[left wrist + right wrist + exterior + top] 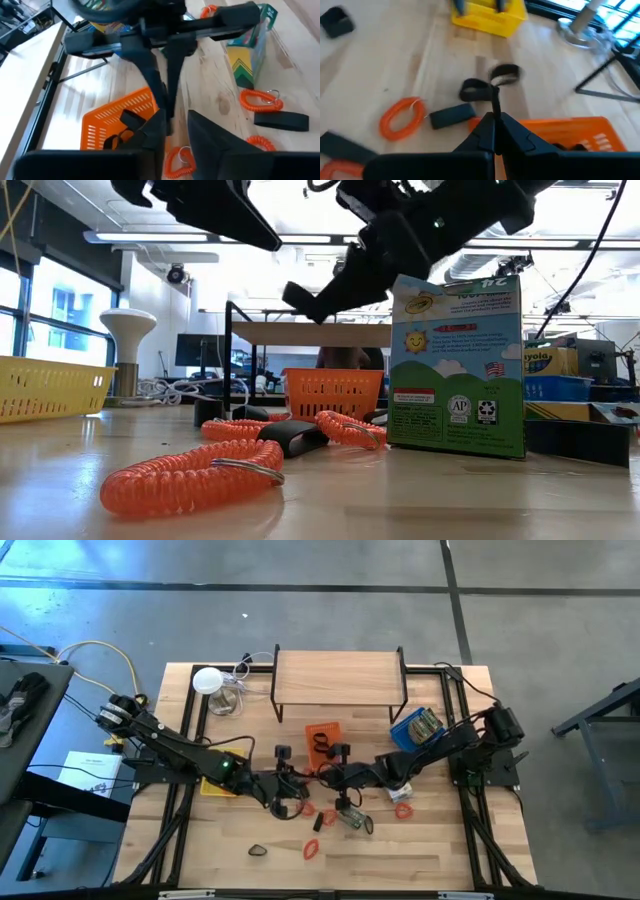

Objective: Pick & Place Office Desk Supplies
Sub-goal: Put the black rubber band into the orange bin, then put the yellow crayon box into the blue bin

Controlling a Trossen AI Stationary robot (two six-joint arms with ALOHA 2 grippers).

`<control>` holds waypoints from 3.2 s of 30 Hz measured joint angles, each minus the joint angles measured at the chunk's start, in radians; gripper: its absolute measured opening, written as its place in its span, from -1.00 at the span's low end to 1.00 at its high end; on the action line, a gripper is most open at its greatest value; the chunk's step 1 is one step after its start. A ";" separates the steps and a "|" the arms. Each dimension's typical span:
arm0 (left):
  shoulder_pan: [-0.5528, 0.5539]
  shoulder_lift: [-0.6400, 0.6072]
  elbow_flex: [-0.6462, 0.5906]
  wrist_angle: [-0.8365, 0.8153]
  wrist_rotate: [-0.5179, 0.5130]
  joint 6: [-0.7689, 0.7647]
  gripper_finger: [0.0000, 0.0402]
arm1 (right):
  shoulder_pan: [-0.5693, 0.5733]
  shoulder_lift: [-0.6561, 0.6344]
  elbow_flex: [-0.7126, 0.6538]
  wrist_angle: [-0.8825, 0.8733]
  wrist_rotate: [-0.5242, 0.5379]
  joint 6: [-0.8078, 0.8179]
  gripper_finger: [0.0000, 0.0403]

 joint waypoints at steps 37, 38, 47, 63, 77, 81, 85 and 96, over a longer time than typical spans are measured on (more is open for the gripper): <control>-0.002 0.000 0.000 -0.012 -0.006 -0.147 -0.40 | -0.059 -0.107 0.000 -0.140 0.138 0.185 0.21; -0.002 0.000 0.000 -0.016 0.000 -0.152 -0.40 | -0.041 -0.129 0.002 -0.149 0.139 0.180 0.21; -0.002 0.000 0.000 -0.036 0.056 -0.185 -0.40 | 0.171 -0.393 0.002 -0.515 -0.150 0.478 0.21; 0.003 0.079 -0.001 0.025 0.094 -0.184 -0.40 | 0.412 -0.267 0.000 -0.690 0.005 0.826 0.18; -0.007 0.095 -0.001 0.030 0.099 -0.194 -0.40 | 0.353 -0.117 0.000 -0.496 -0.022 0.789 0.18; -0.007 0.095 -0.001 0.031 0.099 -0.205 -0.40 | 0.341 -0.112 0.000 -0.482 -0.018 0.783 0.18; -0.007 0.095 -0.001 0.031 0.099 -0.215 -0.40 | 0.337 -0.112 0.000 -0.462 0.018 0.779 0.18; 0.008 0.216 0.000 0.212 0.397 -0.276 -0.40 | 0.333 -0.112 0.000 -0.450 0.026 0.782 0.18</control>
